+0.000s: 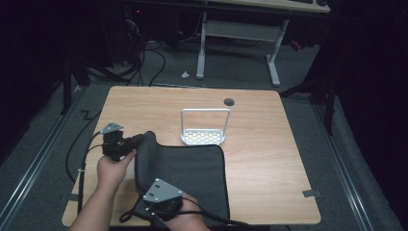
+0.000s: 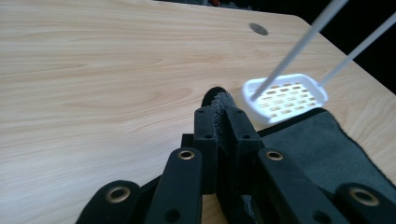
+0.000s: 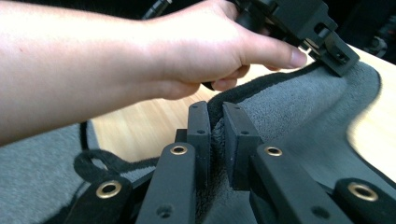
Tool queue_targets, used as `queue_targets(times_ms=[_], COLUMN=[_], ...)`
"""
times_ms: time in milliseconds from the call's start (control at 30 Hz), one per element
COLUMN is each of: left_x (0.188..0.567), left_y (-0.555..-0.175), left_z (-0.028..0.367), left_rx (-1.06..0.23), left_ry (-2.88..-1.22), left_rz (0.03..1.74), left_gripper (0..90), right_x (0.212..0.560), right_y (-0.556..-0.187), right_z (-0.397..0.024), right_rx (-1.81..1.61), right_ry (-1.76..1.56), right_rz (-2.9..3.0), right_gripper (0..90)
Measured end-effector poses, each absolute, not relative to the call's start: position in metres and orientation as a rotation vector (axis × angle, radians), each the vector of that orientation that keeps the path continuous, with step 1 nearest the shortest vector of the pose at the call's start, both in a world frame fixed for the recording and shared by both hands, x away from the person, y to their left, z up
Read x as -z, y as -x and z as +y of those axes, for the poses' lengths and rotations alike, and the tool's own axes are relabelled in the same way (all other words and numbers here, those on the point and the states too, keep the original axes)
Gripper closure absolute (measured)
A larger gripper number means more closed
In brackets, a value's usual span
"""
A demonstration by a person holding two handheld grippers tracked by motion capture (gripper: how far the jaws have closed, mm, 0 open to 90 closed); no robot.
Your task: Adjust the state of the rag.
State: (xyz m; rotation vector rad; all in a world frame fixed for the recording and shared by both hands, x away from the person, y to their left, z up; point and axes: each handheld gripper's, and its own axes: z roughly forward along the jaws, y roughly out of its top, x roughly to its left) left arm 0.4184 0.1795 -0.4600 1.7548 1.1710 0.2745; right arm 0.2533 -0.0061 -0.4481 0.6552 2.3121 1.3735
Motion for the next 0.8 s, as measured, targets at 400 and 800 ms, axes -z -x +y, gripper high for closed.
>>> queue_targets(times_ms=[400,800], left_x=[0.470,0.477], left_y=[-0.422,-0.420], left_z=[0.068,0.020], left_rx=[-0.242,-0.218], left_ry=[-1.868,-1.917], left_rz=[1.096,1.037], left_gripper=[83.6,83.0], right_x=[0.465,0.481], right_y=[-0.242,-0.230], right_z=[-0.103,-0.144], right_rx=[-1.284,-1.223], right_ry=[-0.832,-0.931], right_rz=[2.250,2.226], right_gripper=[82.1,81.7])
